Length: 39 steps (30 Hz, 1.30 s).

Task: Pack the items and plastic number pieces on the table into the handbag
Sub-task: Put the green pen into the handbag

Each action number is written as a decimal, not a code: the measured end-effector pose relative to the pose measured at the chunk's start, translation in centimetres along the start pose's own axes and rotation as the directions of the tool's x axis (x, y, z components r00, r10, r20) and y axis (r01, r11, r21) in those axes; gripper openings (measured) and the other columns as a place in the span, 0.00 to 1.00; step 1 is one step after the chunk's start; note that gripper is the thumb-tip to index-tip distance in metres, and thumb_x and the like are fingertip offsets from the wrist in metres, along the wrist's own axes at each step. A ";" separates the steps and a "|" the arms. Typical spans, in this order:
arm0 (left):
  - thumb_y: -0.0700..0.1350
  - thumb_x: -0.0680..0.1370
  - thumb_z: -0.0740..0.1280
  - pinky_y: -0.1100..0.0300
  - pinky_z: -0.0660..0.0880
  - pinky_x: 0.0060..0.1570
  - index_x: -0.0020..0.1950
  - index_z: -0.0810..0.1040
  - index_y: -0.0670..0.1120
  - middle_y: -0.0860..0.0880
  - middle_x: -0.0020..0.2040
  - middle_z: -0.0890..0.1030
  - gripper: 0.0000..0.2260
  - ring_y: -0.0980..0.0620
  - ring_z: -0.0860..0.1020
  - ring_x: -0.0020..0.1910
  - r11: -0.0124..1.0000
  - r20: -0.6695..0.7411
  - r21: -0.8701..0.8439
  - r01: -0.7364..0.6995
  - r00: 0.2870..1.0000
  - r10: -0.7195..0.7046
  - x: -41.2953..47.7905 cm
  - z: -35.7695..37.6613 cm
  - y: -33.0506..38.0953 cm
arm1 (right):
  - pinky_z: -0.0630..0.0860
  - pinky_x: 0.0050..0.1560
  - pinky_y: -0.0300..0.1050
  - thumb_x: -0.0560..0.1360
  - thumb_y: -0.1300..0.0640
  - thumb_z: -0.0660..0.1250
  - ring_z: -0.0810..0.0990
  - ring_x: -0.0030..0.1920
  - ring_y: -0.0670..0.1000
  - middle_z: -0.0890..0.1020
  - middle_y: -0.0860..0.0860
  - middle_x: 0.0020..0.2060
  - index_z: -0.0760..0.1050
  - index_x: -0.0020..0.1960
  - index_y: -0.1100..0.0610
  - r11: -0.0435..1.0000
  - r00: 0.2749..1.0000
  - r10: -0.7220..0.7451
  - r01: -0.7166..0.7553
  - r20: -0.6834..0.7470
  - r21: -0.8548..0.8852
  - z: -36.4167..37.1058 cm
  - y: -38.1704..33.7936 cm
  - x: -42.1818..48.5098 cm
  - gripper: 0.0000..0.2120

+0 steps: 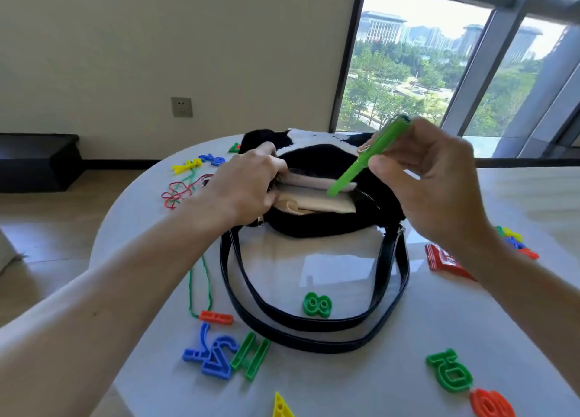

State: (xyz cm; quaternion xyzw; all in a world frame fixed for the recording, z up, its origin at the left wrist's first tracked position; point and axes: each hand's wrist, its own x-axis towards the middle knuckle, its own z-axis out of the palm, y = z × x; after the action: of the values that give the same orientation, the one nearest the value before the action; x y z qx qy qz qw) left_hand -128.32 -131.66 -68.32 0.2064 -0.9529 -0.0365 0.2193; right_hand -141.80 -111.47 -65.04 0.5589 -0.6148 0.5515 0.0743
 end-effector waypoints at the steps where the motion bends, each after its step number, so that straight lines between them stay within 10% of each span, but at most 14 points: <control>1: 0.41 0.73 0.69 0.46 0.76 0.47 0.55 0.81 0.48 0.49 0.53 0.75 0.11 0.44 0.77 0.47 0.999 -0.022 -0.034 0.006 1.000 -0.007 0.0 -0.1 0.0 | 0.82 0.52 0.43 0.75 0.68 0.70 0.86 0.47 0.49 0.86 0.50 0.44 0.80 0.51 0.59 1.000 0.999 -0.026 0.026 -0.036 -0.008 0.8 0.1 0.5 0.07; 9: 0.37 0.73 0.66 0.56 0.72 0.51 0.60 0.81 0.44 0.49 0.54 0.80 0.16 0.49 0.75 0.48 0.973 -0.140 -0.229 0.012 0.989 -0.046 0.4 0.0 -0.5 | 0.81 0.49 0.48 0.76 0.61 0.67 0.84 0.44 0.46 0.85 0.47 0.43 0.79 0.52 0.57 0.940 0.979 -0.184 0.200 0.083 -0.278 5.2 2.7 3.0 0.06; 14: 0.36 0.72 0.67 0.59 0.72 0.54 0.61 0.82 0.45 0.49 0.56 0.80 0.18 0.49 0.77 0.54 0.963 -0.179 -0.265 -0.044 0.984 -0.004 0.6 -0.5 -0.4 | 0.77 0.39 0.53 0.76 0.47 0.55 0.81 0.43 0.59 0.82 0.49 0.44 0.78 0.54 0.53 0.659 0.929 -0.012 0.286 0.370 -0.696 7.4 4.9 2.7 0.17; 17: 0.37 0.72 0.68 0.68 0.67 0.48 0.60 0.82 0.48 0.50 0.55 0.80 0.17 0.52 0.76 0.52 0.961 -0.115 -0.269 -0.064 0.993 0.034 0.5 -1.5 -0.5 | 0.72 0.37 0.49 0.78 0.57 0.63 0.82 0.45 0.63 0.83 0.55 0.45 0.76 0.56 0.54 0.528 0.931 0.072 0.269 0.358 -0.806 8.8 5.1 3.5 0.08; 29: 0.42 0.78 0.67 0.76 0.68 0.33 0.54 0.81 0.49 0.59 0.40 0.78 0.07 0.62 0.76 0.36 0.932 0.135 -0.329 0.151 0.984 -0.112 -0.6 -2.5 -3.4 | 0.78 0.40 0.50 0.73 0.49 0.65 0.79 0.38 0.54 0.80 0.47 0.34 0.77 0.41 0.51 0.700 0.929 0.067 0.216 0.364 -0.681 8.7 3.6 1.8 0.06; 39: 0.53 0.76 0.67 0.51 0.78 0.50 0.46 0.78 0.52 0.50 0.48 0.79 0.06 0.47 0.79 0.47 0.957 0.276 -0.197 0.212 0.949 -0.154 1.0 0.3 -2.1 | 0.79 0.46 0.49 0.73 0.48 0.71 0.82 0.40 0.46 0.82 0.42 0.39 0.76 0.50 0.48 0.830 0.985 0.091 0.005 0.145 -0.557 8.3 3.1 11.6 0.08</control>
State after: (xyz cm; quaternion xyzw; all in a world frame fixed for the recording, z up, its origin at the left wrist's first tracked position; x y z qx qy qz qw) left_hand -128.47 -133.98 -68.49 0.2618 -0.9396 -0.1907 0.1109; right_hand -144.08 -125.56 -61.84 0.5430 -0.7648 0.3023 0.1698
